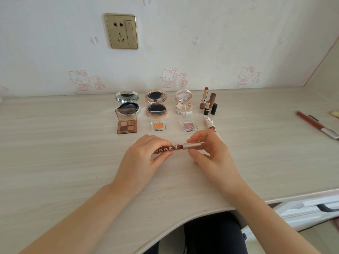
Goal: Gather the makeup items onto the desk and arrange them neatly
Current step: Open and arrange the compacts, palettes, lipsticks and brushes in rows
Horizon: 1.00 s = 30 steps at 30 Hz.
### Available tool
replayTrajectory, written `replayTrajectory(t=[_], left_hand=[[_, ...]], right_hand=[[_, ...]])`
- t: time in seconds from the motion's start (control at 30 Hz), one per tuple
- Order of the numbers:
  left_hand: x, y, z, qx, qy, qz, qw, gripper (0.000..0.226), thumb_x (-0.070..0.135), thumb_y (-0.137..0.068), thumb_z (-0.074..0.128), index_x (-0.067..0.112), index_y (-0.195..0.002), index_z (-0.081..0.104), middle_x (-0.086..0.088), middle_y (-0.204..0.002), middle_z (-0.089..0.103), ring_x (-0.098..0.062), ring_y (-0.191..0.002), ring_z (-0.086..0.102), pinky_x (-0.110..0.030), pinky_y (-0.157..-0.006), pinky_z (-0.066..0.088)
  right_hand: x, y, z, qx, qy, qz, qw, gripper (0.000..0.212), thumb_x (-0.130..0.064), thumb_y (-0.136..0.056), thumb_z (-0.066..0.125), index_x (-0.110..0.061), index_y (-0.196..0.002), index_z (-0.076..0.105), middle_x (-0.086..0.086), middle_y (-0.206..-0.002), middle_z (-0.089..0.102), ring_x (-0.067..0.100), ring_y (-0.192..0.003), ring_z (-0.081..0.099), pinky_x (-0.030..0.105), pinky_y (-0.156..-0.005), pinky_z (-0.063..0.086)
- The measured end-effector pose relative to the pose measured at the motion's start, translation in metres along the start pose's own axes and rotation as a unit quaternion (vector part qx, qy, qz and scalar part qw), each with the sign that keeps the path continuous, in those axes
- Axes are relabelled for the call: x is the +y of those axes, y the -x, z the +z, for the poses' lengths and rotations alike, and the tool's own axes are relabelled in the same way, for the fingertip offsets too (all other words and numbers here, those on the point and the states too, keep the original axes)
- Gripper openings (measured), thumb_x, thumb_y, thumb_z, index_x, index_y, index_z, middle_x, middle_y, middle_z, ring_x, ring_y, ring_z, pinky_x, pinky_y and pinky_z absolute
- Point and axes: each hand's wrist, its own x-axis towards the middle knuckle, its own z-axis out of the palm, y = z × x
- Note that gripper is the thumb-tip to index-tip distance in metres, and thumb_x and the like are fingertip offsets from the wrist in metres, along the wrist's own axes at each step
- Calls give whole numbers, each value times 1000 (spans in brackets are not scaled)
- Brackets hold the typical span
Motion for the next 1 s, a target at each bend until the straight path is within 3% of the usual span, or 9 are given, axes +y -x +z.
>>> replayTrajectory(t=[0.07, 0.2, 0.27, 0.4, 0.57, 0.7, 0.83, 1.0], left_hand=[[1, -1, 0, 0, -3, 2, 1000, 17, 21, -80, 74, 18, -96, 71, 13, -90, 64, -7, -82, 58, -23, -72, 47], [2, -1, -2, 2, -1, -5, 1000, 17, 22, -80, 73, 18, -97, 70, 13, -90, 64, -7, -83, 58, -23, -72, 47], [1, 0, -3, -1, -5, -6, 1000, 17, 23, -80, 73, 18, -97, 70, 14, -90, 63, -7, -83, 58, -24, -72, 48], [2, -1, -2, -2, -8, -8, 1000, 18, 21, -79, 75, 19, -97, 70, 14, -91, 64, -6, -83, 58, -24, -72, 47], [3, -1, -2, -10, -5, -14, 1000, 18, 24, -81, 73, 19, -98, 70, 14, -92, 63, -4, -84, 57, -21, -74, 47], [3, -1, -2, -11, 4, -16, 1000, 19, 22, -81, 73, 18, -99, 69, 14, -92, 62, 0, -85, 56, -19, -75, 47], [5, -2, -2, -7, 6, -13, 1000, 19, 16, -83, 72, 16, -101, 67, 11, -95, 61, -3, -89, 58, -23, -80, 49], [12, -1, -3, -15, 19, 3, 1000, 33, -4, -82, 66, 14, -109, 64, 10, -104, 58, -3, -99, 57, -21, -88, 46]], right_hand=[[0, -1, 1, 25, -49, 30, 998, 14, -16, -87, 65, -16, -100, 60, 0, -95, 68, 12, -85, 66, 30, -62, 53], [-1, -2, 3, 3, -9, 43, 999, 19, -23, -95, 53, -10, -86, 63, -7, -71, 68, 6, -66, 60, 25, -62, 49], [2, -2, 2, -12, -5, 31, 999, 9, -17, -94, 55, -17, -89, 63, -7, -75, 69, 8, -71, 61, 28, -66, 47], [5, -1, 2, -6, -20, 27, 999, 17, -20, -88, 64, -32, -99, 61, -14, -87, 65, 13, -82, 63, 34, -68, 51], [1, -2, 3, 14, -29, 38, 999, 2, -19, -90, 61, -19, -91, 62, -5, -76, 67, 9, -72, 63, 30, -62, 50], [0, -2, -1, 30, -71, 30, 997, 5, -10, -92, 58, -11, -96, 61, 20, -97, 62, 16, -79, 66, 27, -62, 52], [-3, -2, -5, 50, -154, 46, 986, 11, -2, -95, 51, -5, -104, 57, 10, -89, 67, 22, -77, 64, 32, -63, 53], [-13, -2, -14, 96, -205, 50, 973, 18, -1, -94, 51, -7, -111, 51, 17, -90, 65, 22, -72, 62, 32, -63, 51]])
